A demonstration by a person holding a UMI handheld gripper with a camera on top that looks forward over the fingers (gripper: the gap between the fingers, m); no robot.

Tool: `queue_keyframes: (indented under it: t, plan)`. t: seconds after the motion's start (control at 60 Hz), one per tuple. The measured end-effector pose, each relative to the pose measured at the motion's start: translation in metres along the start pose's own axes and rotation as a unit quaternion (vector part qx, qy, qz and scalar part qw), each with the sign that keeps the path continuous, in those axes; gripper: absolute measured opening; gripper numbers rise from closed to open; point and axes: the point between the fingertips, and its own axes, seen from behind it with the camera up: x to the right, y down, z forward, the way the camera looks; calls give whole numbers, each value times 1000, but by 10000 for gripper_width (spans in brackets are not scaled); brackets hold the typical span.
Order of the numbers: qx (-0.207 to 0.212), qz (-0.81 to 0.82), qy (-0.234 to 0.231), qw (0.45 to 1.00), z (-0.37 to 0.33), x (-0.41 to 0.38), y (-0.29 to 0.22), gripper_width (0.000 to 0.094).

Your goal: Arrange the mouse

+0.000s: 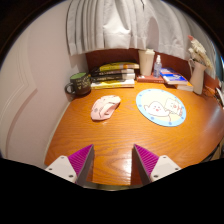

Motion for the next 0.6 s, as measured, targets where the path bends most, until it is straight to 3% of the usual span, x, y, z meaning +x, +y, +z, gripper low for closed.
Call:
queue_keyframes:
  t: [0.6]
  plan:
    - [2,-16,5,1000,131,-43,-116,791]
